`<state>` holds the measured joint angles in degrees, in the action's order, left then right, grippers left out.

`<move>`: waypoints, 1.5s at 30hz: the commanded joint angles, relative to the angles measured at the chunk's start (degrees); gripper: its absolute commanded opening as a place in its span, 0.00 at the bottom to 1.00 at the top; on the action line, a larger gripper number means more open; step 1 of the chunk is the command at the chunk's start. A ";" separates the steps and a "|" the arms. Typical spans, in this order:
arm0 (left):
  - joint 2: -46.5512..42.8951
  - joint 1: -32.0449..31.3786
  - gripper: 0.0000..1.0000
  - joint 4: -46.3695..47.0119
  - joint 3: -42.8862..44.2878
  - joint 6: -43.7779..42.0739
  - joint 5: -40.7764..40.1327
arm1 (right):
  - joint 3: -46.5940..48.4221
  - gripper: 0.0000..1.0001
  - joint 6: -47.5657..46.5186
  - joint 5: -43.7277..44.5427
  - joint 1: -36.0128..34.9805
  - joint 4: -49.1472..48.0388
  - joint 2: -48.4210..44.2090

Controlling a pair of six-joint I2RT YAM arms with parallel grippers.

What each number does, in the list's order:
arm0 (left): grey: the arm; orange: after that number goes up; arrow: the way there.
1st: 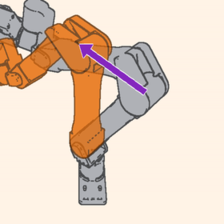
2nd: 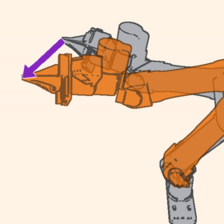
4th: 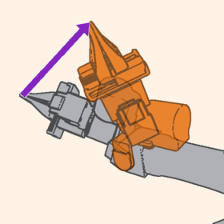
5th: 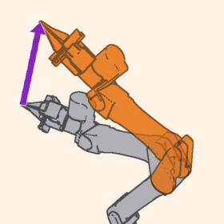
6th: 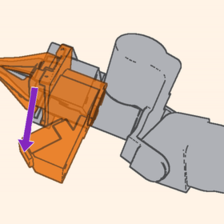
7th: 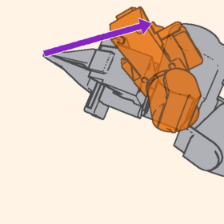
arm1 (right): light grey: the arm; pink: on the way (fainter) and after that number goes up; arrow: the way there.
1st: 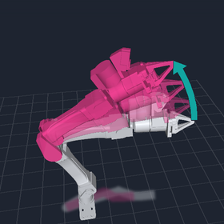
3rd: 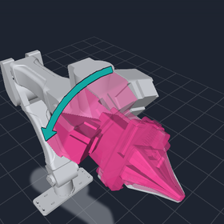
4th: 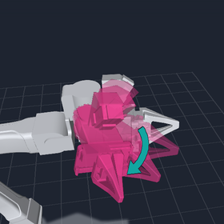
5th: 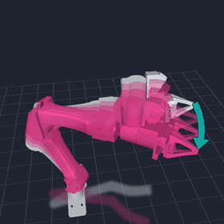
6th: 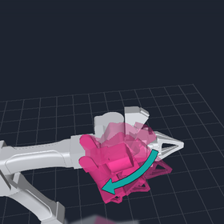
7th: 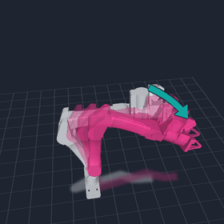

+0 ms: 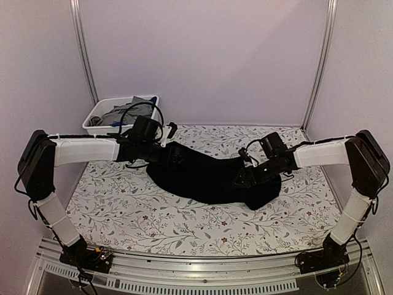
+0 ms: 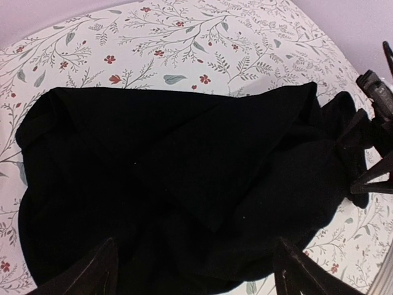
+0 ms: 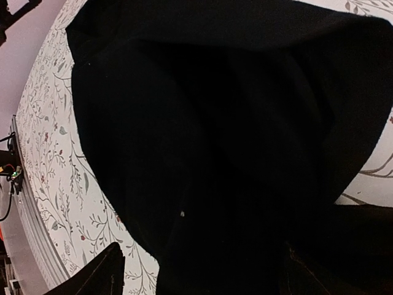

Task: Fold and stack the mixed laundry pile
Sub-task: Adjust the crumpled T-shirt at the center of the board.

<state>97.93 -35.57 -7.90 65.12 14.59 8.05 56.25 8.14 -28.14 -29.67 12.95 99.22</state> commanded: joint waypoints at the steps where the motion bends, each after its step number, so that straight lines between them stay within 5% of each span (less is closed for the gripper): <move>1: -0.62 1.02 0.87 0.85 -1.20 1.66 -1.95 | 3.20 0.78 0.78 3.61 -0.74 2.99 2.37; 6: -1.99 1.61 0.86 0.74 -2.02 2.08 -3.37 | 4.40 0.30 -0.09 4.34 -0.67 3.68 0.37; 11: -2.96 3.16 0.77 1.17 -2.80 2.22 -2.37 | 7.48 0.02 -2.73 4.24 5.50 4.39 -4.04; 16: -3.65 4.61 0.70 0.78 -3.35 3.23 -3.14 | 15.47 0.00 -6.53 3.63 8.04 7.31 -9.32; 20: -4.96 4.97 0.68 0.04 -4.48 4.74 -4.30 | 16.83 0.00 -11.43 -6.94 7.06 11.52 -13.59; 24: -6.52 5.07 0.67 -0.28 -6.77 5.46 -5.16 | 5.45 0.00 -9.86 -16.18 1.52 11.86 -19.19; 31: -7.57 5.29 0.66 -1.24 -10.74 7.10 -7.18 | -24.11 0.00 8.11 -24.48 -12.81 -1.61 -23.49; 32: -7.15 5.32 0.66 -1.49 -10.68 7.19 -7.66 | -26.58 0.04 11.15 -23.27 -12.79 -2.38 -24.19; 34: -6.02 5.36 0.66 -1.93 -10.06 7.15 -7.91 | -28.12 0.40 13.79 -19.00 -12.65 -0.05 -27.17; 37: -3.98 5.49 0.70 -2.29 -8.60 6.96 -8.70 | -26.21 0.65 14.22 -13.85 -12.48 2.36 -32.54; 45: 3.83 6.18 0.82 -5.18 -3.14 8.31 -11.52 | -18.97 0.79 13.60 -0.09 -10.68 4.49 -28.75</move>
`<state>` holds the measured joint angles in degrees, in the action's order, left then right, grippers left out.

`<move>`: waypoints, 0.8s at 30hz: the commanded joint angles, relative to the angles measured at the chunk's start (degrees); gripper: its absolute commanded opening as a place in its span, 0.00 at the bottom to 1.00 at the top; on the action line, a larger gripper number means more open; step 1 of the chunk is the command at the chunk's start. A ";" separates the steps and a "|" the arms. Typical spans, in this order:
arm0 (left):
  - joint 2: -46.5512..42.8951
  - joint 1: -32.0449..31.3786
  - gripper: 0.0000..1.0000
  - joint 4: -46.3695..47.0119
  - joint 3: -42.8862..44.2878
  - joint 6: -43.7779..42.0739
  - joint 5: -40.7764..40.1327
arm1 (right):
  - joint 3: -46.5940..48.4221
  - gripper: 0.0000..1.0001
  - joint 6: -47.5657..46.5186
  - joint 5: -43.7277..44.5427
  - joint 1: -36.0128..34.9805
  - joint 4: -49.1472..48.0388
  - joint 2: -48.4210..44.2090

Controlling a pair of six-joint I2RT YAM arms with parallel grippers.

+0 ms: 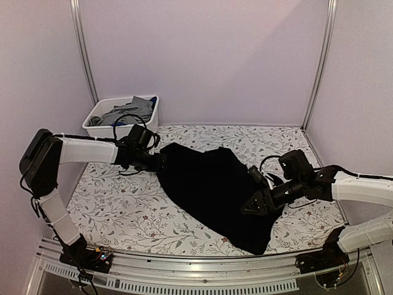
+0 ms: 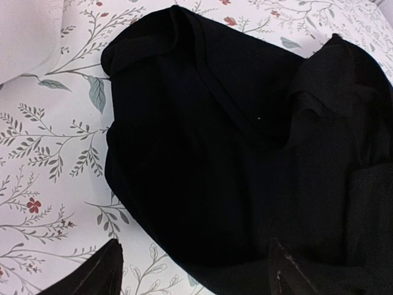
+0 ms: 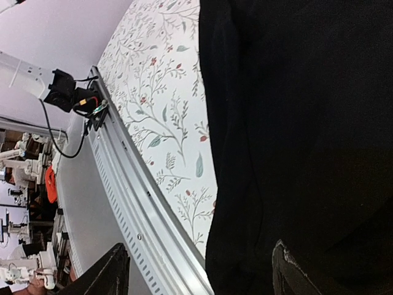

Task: Fold and stack the mixed laundry pile
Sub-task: Adjust the crumpled T-shirt at the center of the board, then rotate the crumpled T-shirt at the center of the board.

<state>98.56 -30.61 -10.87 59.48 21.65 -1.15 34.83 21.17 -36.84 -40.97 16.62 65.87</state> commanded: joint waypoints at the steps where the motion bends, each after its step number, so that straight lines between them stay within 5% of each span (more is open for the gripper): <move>1: 3.75 1.51 0.83 -1.96 2.67 1.52 -2.19 | 2.98 0.79 0.62 9.69 0.63 0.60 5.87; 9: 9.46 4.16 0.77 -2.13 6.95 2.65 -2.32 | 3.60 0.82 1.05 16.15 2.97 -3.89 15.67; 16: 10.69 6.20 0.32 -2.15 7.04 3.15 0.68 | 3.63 0.83 -0.60 14.38 11.87 -10.73 24.50; 21: 8.39 6.85 0.04 -0.48 2.26 4.48 3.56 | 12.56 0.82 -4.42 11.71 18.57 -10.70 31.06; 24: 6.46 7.13 0.00 1.49 -1.43 5.48 4.60 | 19.80 0.80 -7.14 10.24 20.81 -7.81 34.18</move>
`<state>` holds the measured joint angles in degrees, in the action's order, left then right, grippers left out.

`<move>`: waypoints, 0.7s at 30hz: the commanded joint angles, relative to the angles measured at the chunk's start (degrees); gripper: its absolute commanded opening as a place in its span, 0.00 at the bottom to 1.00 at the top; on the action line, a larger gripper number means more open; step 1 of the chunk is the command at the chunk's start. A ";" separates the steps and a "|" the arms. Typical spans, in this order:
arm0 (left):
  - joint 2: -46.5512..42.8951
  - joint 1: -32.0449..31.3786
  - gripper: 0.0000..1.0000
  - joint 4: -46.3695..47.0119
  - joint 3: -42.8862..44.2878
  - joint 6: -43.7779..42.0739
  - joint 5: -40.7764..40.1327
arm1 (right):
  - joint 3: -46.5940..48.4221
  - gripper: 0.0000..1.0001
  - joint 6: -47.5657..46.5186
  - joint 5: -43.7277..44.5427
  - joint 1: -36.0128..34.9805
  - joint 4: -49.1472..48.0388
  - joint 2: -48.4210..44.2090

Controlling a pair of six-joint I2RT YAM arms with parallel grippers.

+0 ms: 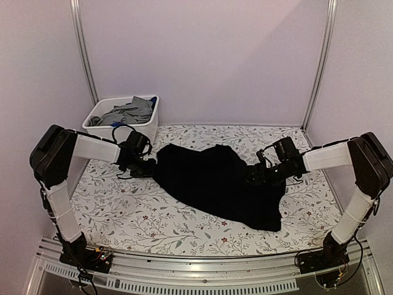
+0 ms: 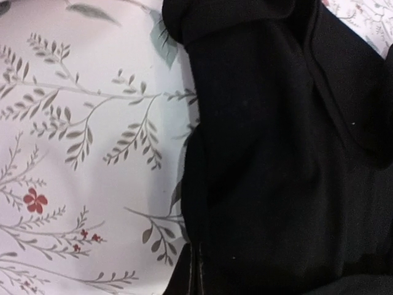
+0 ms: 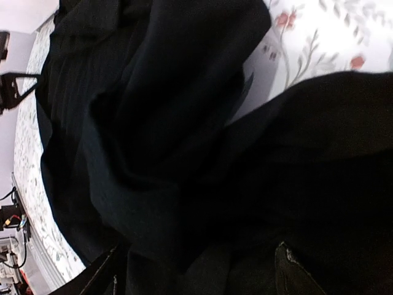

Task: Fold and stack the mixed laundry pile
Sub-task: Rotate the crumpled T-shirt at the center of the board.

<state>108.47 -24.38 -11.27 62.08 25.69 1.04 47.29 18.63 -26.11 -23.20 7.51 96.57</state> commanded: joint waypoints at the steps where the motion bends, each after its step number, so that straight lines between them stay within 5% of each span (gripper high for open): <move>1: -3.89 1.02 0.00 2.47 -4.88 1.75 2.71 | 9.42 0.79 -5.37 -1.23 3.22 2.49 3.85; 11: -12.40 1.00 0.00 4.65 -12.49 4.17 3.78 | 3.36 0.78 -8.41 -7.25 3.28 4.79 -8.14; 19: -13.14 0.93 0.00 5.03 -14.00 4.07 4.41 | 11.12 0.81 -7.77 -8.04 3.19 2.19 2.60; 21: -13.19 0.91 0.00 5.30 -14.09 4.11 4.64 | 14.15 0.72 -8.63 -8.37 3.26 3.62 5.56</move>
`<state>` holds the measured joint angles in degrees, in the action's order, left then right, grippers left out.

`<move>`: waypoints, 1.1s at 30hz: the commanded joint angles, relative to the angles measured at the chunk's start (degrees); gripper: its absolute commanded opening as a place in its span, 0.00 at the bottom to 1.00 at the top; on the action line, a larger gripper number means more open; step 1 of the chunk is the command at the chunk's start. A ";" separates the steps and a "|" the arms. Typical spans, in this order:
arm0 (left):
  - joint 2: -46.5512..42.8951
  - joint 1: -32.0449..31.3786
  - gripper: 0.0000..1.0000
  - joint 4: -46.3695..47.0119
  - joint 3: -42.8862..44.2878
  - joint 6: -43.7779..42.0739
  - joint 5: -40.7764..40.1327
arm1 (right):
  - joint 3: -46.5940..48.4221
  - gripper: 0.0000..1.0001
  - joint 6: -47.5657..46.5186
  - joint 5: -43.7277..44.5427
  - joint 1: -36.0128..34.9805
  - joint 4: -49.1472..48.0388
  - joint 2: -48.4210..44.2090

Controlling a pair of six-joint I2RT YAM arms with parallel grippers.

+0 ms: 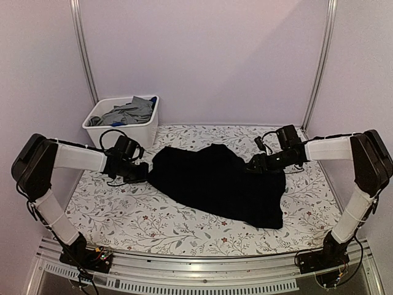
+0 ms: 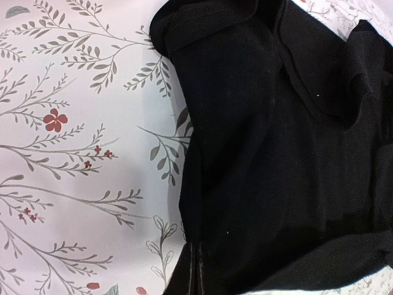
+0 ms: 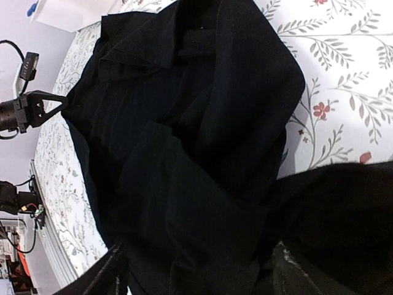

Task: Fold and stack the mixed laundry pile
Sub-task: Rotate the crumpled T-shirt at the center of the board, then adjust the crumpled T-shirt at the center of the board.

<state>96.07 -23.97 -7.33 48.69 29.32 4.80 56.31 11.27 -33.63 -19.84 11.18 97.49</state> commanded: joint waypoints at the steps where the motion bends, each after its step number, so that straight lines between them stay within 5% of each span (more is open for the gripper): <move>1: -0.83 0.52 0.00 1.48 -0.61 0.51 0.92 | 6.54 0.61 -2.08 -1.95 -0.08 1.00 6.46; 4: -1.16 0.57 0.00 0.95 -0.20 0.50 0.50 | 7.79 0.29 -2.88 -5.66 -0.34 3.37 6.79; 7: -1.82 0.50 0.00 0.61 -0.08 0.48 -0.18 | 5.22 0.27 -2.21 -7.89 -0.49 4.48 0.18; 11: -2.51 0.51 0.00 0.42 -0.07 0.12 -0.52 | 0.90 0.07 -1.82 -11.20 -0.53 5.96 -9.14; 19: -2.67 0.65 0.00 0.51 -0.34 -0.33 -0.66 | -9.14 0.01 -3.15 -16.52 -6.88 4.08 -14.62; 20: -2.74 0.66 0.00 0.53 -0.35 -0.34 -0.52 | -9.91 0.04 -2.91 -14.77 -7.29 3.86 -14.28; 22: -2.82 0.59 0.00 0.50 -0.43 -0.40 -0.34 | -11.20 0.40 -0.57 -9.23 -7.18 2.90 -14.21; 24: -2.75 0.59 0.00 0.48 -0.42 -0.48 -0.36 | -11.44 0.57 0.39 -6.41 -6.50 1.35 -14.87; 27: -2.58 0.63 0.00 0.62 -0.27 -0.66 -0.16 | -10.15 0.68 0.60 -2.38 -4.78 -0.39 -15.52; 33: -2.21 0.63 0.00 0.55 0.24 -0.97 -0.18 | -3.84 0.71 -3.48 1.86 0.63 -0.95 -9.70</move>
<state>94.39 -23.97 -7.16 48.58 29.17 4.56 47.48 10.46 -36.25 -21.63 12.84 83.81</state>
